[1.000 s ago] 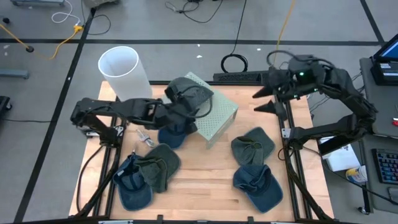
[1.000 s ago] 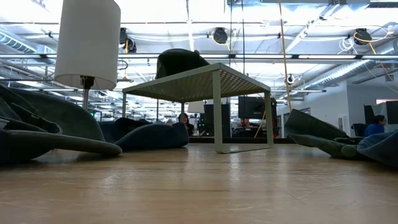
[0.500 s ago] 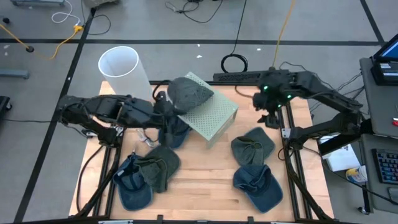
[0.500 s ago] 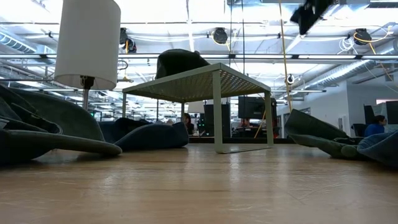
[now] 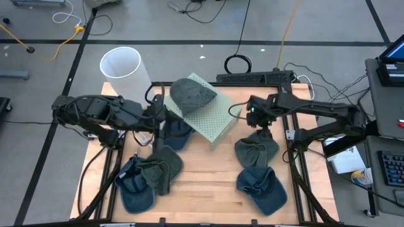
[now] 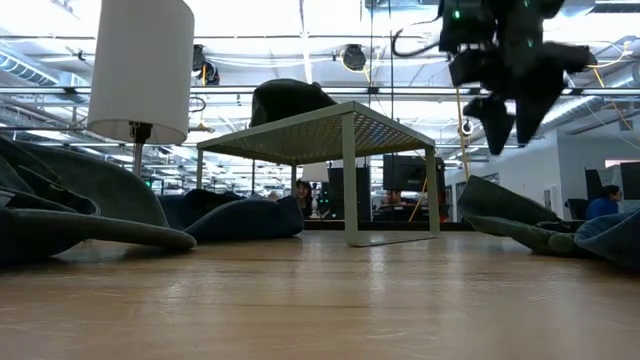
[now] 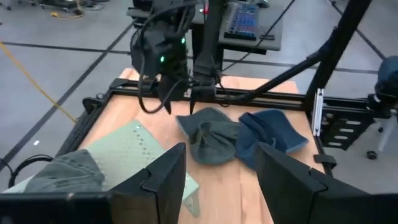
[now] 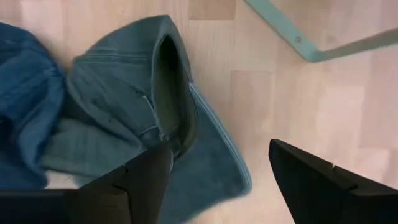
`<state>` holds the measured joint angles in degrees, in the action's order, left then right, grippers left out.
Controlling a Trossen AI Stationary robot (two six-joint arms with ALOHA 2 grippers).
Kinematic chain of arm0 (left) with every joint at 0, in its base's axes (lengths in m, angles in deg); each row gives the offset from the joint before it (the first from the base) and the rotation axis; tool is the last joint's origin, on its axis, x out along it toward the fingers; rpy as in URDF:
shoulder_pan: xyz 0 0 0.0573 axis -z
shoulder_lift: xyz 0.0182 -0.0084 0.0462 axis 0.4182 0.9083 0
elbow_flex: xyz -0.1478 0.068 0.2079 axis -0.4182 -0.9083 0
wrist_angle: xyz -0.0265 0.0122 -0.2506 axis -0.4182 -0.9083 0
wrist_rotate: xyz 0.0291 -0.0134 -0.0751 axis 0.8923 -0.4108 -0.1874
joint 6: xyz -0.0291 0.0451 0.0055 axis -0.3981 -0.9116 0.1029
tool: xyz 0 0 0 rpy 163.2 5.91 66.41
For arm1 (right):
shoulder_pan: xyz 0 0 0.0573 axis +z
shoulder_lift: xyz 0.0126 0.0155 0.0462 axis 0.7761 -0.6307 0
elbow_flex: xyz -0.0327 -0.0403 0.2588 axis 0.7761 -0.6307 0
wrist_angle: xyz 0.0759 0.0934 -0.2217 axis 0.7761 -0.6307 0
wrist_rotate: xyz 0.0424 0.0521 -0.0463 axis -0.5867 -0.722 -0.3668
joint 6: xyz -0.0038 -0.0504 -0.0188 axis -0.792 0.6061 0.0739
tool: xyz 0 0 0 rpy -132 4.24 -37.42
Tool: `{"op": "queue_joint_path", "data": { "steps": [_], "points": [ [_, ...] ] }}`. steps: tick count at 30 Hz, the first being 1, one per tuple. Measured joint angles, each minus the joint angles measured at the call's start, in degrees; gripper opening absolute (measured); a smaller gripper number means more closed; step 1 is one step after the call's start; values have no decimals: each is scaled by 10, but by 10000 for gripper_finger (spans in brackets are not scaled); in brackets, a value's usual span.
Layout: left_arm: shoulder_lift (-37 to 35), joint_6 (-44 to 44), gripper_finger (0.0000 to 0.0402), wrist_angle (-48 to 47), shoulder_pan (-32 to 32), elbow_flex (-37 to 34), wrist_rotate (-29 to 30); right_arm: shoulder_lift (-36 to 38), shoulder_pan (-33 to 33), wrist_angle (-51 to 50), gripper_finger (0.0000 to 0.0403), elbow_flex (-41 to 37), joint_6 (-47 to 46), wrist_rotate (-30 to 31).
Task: Pick & Place hat
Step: Stack the right black cap on top of the black cap on the shelf
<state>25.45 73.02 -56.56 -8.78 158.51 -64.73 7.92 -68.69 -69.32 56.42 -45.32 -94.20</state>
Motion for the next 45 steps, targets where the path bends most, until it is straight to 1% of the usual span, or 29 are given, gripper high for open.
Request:
{"op": "queue_joint_path", "data": {
  "steps": [2,5,7,10,13,18,20,22,24,29,32,33,34,39,42,45],
  "points": [
    [0,0,194,-3,1,0,-13,-2,3,25,263,-31,5,4],
    [0,0,201,-10,2,0,-27,-9,7,62,263,-75,10,45],
    [0,3,206,-13,2,0,-27,-16,6,85,263,-97,13,57],
    [0,2,208,-14,2,0,-28,-35,6,107,263,-118,31,41],
    [0,2,206,-14,2,0,-28,-62,7,128,263,-131,53,38],
    [0,2,194,-14,2,0,-28,-114,6,147,262,-130,66,-7],
    [0,2,189,-14,2,0,-28,-128,6,141,253,-129,66,-34],
    [0,2,184,-14,2,0,-29,-132,6,131,234,-129,66,-49],
    [0,2,180,-14,2,0,-29,-131,7,120,202,-129,66,-47],
    [0,0,170,-15,2,0,-29,-101,7,83,102,-129,66,-45],
    [0,0,163,-14,2,0,-28,-72,8,57,36,-129,63,-19],
    [0,-1,161,-14,1,0,-28,-61,8,44,20,-127,63,-14],
    [0,-2,158,-14,-1,0,-28,-52,8,29,13,-123,61,-6],
    [0,0,149,-7,-9,0,-28,-6,8,-68,16,-81,9,31],
    [0,0,146,2,-15,0,-28,15,8,-132,8,-36,-15,32],
    [0,0,145,9,-22,0,-28,32,8,-189,9,22,-59,27]
  ]
}}
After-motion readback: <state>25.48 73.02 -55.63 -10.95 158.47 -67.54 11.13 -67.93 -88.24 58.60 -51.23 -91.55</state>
